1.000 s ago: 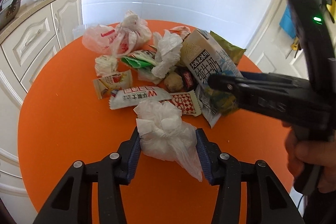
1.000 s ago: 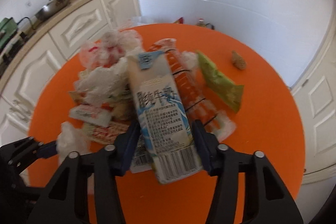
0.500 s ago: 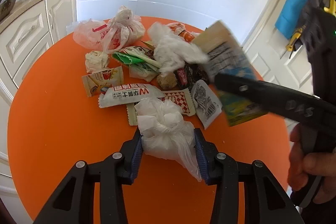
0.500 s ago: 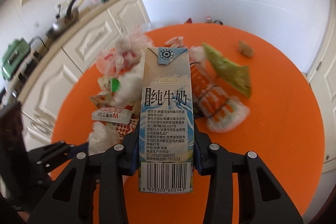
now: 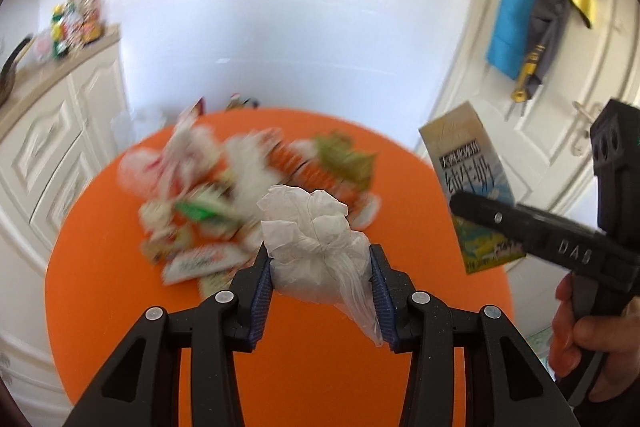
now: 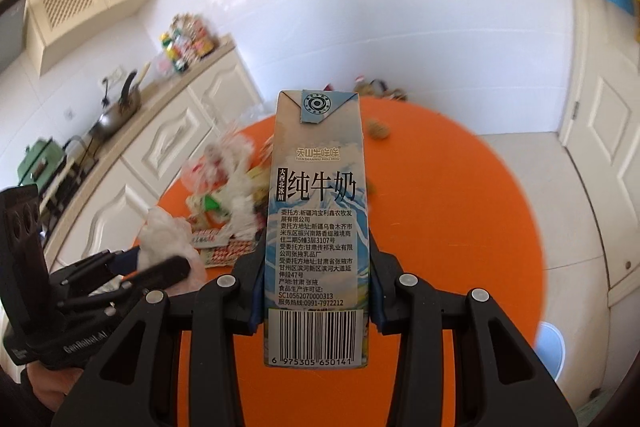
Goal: Collect trash
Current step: 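Carry both items to the blue bin and open both tools to drop them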
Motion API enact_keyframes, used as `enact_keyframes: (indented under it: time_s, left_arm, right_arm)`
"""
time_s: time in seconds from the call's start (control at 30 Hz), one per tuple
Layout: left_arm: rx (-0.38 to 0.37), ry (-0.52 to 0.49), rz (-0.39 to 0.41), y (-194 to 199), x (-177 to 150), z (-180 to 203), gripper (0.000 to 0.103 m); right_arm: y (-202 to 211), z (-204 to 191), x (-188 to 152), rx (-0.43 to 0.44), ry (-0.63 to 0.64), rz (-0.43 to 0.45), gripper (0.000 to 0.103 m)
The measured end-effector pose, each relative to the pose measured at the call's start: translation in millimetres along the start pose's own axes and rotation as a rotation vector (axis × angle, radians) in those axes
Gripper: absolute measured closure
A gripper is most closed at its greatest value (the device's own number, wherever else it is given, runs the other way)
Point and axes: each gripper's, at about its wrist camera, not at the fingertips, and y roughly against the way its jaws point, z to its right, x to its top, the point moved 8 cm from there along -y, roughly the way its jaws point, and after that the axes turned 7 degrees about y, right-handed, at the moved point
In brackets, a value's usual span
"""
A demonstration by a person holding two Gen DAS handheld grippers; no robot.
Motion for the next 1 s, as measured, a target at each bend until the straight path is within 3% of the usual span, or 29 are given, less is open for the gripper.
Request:
enact_keyframes:
  time_s: [0.1,0.3,0.4,0.57,0.73,1.0]
  left_arm:
    - [-0.047,-0.055,0.009,-0.8,11.5,36.9,0.063]
    - [-0.18,-0.186,-0.02,-27.1,22.2,137.4,0.062]
    - [-0.266,-0.253,-0.079,-50.2,14.2,194.8,0.062]
    - [-0.383,-0.34,-0.269,-103.5,-26.9,285.6,0.062]
    - [-0.386,-0.411,-0.448,-165.7,-73.0,335.2,0.062]
    - [-0.265,-0.465,-0.691,-281.5,-136.1,363.2,0.062]
  right_arm:
    - [31.1,29.0,0.3,-0.045,-0.045,0.051,0.063]
    - [98.4,121.8,-22.5,-0.222,-0.202,0.111,0.063]
    - [127.3,177.4,-52.0,-0.33,-0.303,0.103,0.063]
    - [152.9,263.1,-117.3,-0.463,-0.467,0.036,0.063]
    - [133.8,317.7,-180.5,-0.497,-0.609,-0.069,0.063]
    - [100.4,378.0,-249.8,-0.47,-0.76,-0.17,0.063]
